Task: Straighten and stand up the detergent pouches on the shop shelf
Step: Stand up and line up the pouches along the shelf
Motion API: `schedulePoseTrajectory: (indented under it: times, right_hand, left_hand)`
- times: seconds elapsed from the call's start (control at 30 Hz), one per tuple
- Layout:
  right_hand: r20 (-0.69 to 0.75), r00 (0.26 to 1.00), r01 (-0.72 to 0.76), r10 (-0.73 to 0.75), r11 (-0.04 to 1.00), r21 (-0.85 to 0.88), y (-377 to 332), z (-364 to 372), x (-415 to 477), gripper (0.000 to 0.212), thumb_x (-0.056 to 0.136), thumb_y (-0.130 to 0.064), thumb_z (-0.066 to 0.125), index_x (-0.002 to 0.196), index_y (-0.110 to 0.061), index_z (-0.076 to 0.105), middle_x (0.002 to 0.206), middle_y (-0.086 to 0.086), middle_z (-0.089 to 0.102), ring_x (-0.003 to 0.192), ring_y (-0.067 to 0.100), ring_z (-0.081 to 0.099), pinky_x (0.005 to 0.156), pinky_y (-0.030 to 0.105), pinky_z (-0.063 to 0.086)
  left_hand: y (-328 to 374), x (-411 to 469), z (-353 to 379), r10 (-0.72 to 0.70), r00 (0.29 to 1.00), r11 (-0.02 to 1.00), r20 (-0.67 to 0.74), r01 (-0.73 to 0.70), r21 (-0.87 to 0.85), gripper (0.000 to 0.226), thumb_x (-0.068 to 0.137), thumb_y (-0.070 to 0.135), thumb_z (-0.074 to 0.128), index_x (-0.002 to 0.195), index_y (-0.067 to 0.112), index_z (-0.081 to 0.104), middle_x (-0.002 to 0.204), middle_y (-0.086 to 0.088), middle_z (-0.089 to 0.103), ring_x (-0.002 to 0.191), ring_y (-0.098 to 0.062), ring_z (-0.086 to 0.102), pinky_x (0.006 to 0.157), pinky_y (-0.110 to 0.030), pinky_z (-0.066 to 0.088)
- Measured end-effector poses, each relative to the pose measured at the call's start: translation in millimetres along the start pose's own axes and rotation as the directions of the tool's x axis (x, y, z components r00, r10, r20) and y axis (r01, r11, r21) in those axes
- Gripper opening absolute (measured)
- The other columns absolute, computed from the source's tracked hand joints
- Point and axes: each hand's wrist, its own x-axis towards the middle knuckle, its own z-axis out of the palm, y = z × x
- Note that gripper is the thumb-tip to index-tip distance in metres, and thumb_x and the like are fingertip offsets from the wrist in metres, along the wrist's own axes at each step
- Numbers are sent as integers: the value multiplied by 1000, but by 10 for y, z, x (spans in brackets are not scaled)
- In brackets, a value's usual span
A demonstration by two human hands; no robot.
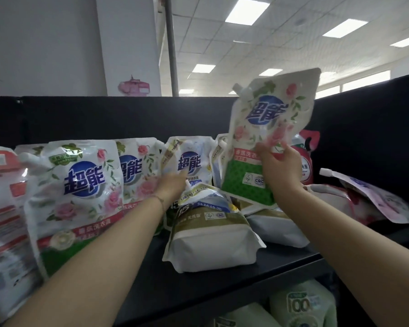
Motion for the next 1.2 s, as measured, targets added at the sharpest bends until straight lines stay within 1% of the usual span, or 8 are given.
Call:
schedulePoseTrajectory:
  times: [0.1, 0.27, 0.33, 0.6, 0.73, 0.9, 1.03, 1.2]
  right_hand:
    - [-23, 999, 23, -25, 997, -73, 91, -61, -4, 27, 91, -42, 62, 106, -20, 65, 81, -5, 69, 82, 22, 68, 81, 48, 56]
    - [-57, 997, 47, -60, 977, -206, 248, 8, -15, 29, 93, -48, 57, 100, -20, 58, 90, 1, 69, 82, 21, 65, 78, 44, 55]
    - [-53, 996, 61, -77, 967, -248, 267, 68, -26, 35, 93, -49, 55, 102, -15, 60, 89, 3, 68, 80, 22, 64, 75, 42, 54]
    - [16, 992, 125, -128, 924, -362, 264, 348, -172, 36, 98, -50, 44, 95, -16, 52, 85, 2, 61, 75, 21, 56, 61, 29, 39]
    - [26, 990, 136, -137, 905, -402, 266, 468, -242, 42, 99, -51, 39, 106, -12, 54, 89, 4, 62, 74, 20, 53, 55, 25, 29]
    - [24, 991, 134, -135, 908, -396, 338, 551, -422, 50, 100, -49, 34, 118, -6, 51, 94, 10, 62, 78, 25, 55, 67, 31, 33]
    - [150, 983, 154, -102, 906, -394, 491, 634, -710, 42, 100, -46, 36, 109, -7, 51, 95, 9, 61, 80, 27, 55, 70, 33, 38]
    - [365, 928, 191, -77, 938, -289, 600, 706, -995, 39, 89, -54, 59, 108, -20, 55, 100, -3, 65, 92, 20, 62, 77, 36, 50]
  left_hand:
    - [-488, 16, 157, -306, 938, 931, 161, 330, -154, 37, 88, 38, 68, 106, 6, 61, 95, -12, 66, 80, -23, 63, 64, -30, 52]
    - [-772, 182, 319, -315, 897, 826, 309, 420, -376, 63, 59, 35, 90, 109, 5, 67, 101, -14, 71, 93, -28, 68, 88, -35, 53]
    - [-799, 152, 297, -324, 885, 779, 335, 451, -435, 44, 74, 35, 83, 104, 6, 67, 100, -16, 71, 95, -29, 67, 92, -37, 52]
    - [-517, -200, 32, -341, 940, 804, 0, 292, -518, 38, 90, 26, 66, 118, 1, 60, 105, -17, 68, 97, -33, 65, 91, -44, 54]
    - [-234, -471, -154, -221, 929, 911, -298, 86, -404, 10, 98, 28, 52, 103, 22, 58, 82, 0, 59, 75, -17, 58, 64, -30, 48]
    - [76, -743, -468, 195, 761, 981, -619, -145, 131, 34, 99, 43, 45, 81, 15, 51, 68, 6, 50, 64, -15, 49, 60, -29, 37]
    - [58, -857, -602, 448, 607, 894, -657, -288, 343, 30, 101, 37, 45, 78, 18, 45, 59, 12, 41, 51, -2, 38, 48, -22, 24]
    - [-282, -1003, -547, 485, 580, 872, -654, -264, 413, 25, 100, 37, 44, 81, 20, 41, 60, 11, 44, 49, -10, 44, 47, -21, 26]
